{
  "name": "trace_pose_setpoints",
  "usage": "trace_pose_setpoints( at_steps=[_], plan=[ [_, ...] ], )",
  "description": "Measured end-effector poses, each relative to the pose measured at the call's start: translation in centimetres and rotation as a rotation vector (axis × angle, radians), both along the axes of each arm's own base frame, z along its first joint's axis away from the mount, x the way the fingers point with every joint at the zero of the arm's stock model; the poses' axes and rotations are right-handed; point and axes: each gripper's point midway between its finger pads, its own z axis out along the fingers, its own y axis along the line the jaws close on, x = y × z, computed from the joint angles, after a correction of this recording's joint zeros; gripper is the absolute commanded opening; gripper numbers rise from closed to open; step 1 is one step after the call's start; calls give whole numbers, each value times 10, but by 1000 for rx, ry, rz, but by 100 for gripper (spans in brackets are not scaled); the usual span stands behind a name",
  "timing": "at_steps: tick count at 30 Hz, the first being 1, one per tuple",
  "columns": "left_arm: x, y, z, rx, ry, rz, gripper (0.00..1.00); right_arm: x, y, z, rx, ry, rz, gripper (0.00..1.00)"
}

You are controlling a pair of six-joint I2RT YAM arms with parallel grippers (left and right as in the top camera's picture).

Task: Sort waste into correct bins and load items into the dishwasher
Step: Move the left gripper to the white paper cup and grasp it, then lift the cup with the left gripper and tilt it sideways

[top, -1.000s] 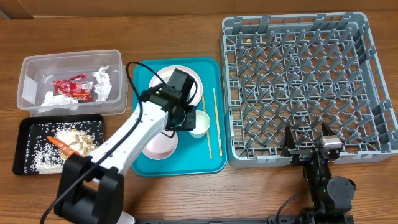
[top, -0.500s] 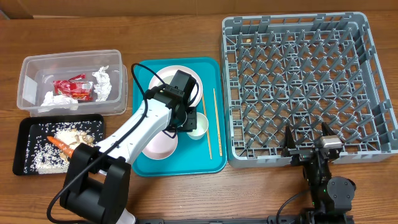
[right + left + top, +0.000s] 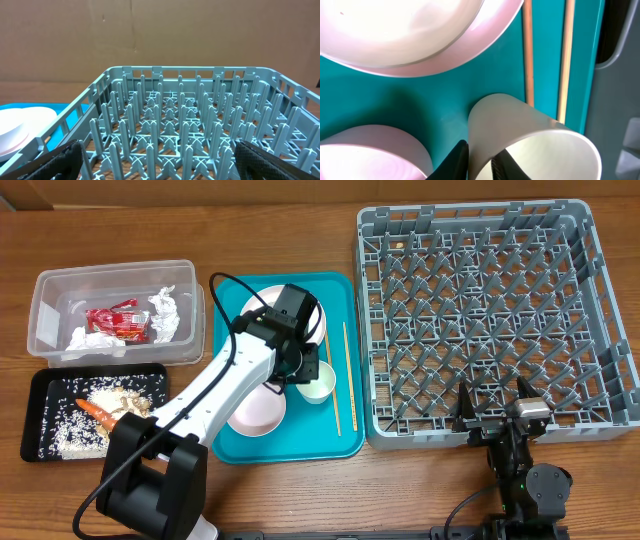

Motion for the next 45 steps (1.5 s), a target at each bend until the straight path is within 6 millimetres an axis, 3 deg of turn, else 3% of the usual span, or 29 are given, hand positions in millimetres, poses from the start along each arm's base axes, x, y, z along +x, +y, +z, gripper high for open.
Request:
trace_pose_setpoints(
  at_steps=[6,16,21,25,29,36,40,45],
  plan=[
    [-3,1,0,8,13,-6,4,0,0,0,0,0,0,100],
    [-9,4,-1,19,35,-12,4,0,0,0,0,0,0,100],
    [-11,6,8,-9,66,-36,4,0,0,0,0,0,0,100],
    [2,11,27,-117,47,-51,4,0,0,0,0,0,0,100],
    [17,17,59,-310,-4,-66,4,0,0,0,0,0,0,100],
    [35,51,105,-646,-94,-56,4,-1,6,1,22,-1,34,100],
    [35,64,133,-839,-160,-83,4,-4,23,10,103,-24,136,100],
    [30,58,154,-969,-206,-149,4,-15,56,12,186,-1,336,100]
  ],
)
